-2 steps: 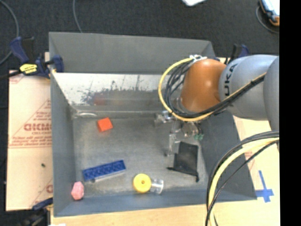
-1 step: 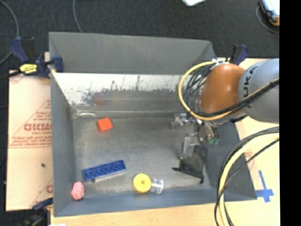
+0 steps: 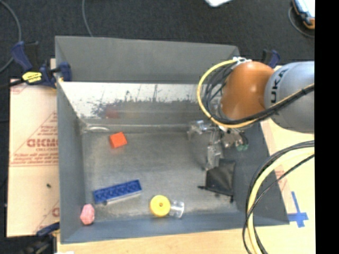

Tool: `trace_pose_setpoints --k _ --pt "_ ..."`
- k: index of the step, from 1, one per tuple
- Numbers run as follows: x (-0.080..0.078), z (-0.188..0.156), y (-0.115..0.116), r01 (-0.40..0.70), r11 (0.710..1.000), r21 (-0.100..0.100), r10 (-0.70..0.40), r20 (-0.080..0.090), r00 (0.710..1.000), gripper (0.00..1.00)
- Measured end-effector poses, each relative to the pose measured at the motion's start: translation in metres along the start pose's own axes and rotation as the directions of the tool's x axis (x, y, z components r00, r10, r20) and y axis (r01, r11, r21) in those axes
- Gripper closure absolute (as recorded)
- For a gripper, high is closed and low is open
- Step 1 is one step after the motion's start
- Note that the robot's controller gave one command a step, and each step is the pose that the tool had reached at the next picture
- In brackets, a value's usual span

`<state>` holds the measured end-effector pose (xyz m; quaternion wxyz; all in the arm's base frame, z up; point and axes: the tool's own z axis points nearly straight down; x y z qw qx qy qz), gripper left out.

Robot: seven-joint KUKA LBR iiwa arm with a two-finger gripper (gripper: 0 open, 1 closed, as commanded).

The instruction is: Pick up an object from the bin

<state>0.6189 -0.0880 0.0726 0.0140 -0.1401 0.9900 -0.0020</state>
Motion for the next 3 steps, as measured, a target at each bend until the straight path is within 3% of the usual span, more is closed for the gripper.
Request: trace_pose_setpoints --k 1,2,3 --pt "0.031 0.000 -0.027 -0.248 0.969 -0.003 0.248 0.001 0.969 0.00" --pt "0.038 -0.003 -0.036 -0.232 0.973 0.000 0.232 0.000 0.973 0.00" --pt "0.058 -0.001 -0.054 0.238 0.971 -0.002 -0.238 0.008 0.971 1.00"
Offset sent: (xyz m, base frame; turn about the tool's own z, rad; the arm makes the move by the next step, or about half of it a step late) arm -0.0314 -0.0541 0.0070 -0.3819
